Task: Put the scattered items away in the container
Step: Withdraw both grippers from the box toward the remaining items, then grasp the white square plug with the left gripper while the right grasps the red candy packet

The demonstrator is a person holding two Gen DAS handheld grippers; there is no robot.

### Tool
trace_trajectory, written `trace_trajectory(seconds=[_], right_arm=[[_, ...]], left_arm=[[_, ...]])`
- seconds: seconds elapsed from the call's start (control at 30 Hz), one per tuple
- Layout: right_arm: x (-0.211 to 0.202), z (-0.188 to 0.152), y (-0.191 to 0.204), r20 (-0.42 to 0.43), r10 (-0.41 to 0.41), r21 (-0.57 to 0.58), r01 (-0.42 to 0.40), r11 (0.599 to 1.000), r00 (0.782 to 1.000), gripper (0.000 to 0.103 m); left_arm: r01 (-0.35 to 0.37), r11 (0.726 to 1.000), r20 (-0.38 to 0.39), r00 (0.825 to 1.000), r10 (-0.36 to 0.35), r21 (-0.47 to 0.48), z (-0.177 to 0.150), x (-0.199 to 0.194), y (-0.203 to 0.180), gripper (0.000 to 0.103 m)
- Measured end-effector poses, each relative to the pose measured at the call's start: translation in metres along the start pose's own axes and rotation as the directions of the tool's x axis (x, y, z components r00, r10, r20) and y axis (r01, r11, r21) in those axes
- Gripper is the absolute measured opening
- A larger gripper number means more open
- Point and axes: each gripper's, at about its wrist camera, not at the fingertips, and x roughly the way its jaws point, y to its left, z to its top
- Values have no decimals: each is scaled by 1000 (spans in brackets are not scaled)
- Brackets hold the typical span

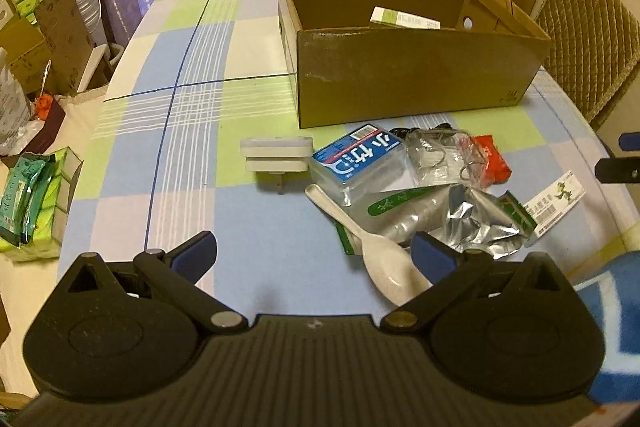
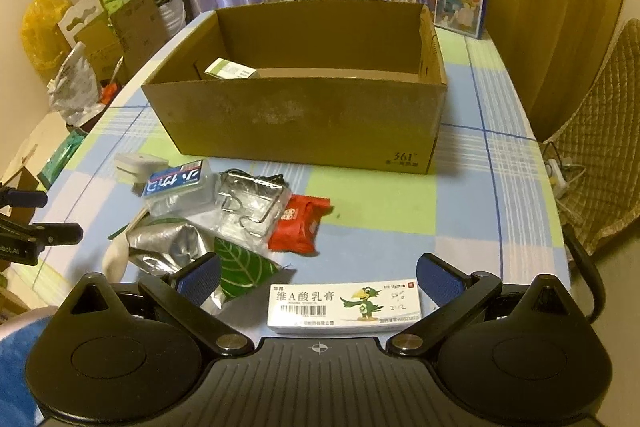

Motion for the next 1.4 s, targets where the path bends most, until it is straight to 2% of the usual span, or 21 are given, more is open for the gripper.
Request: trace_trajectory(seconds=[0.33,1.07,1.4], right_arm=[[11,-3,-2,-22,0,1,0,1000,1000,101],[58,14,-7,-99,-13,-35,9,999,995,101],[85,20,-6,-143,-8,-44,2,999,990,94]], left_arm=[[-21,999,-10,1000,21,-27,1,13,13,101],[-33,999,-7,999,33,-27,37,59,32,101],[-6,1000,-20,1000,6,-4,53,90,40,88]])
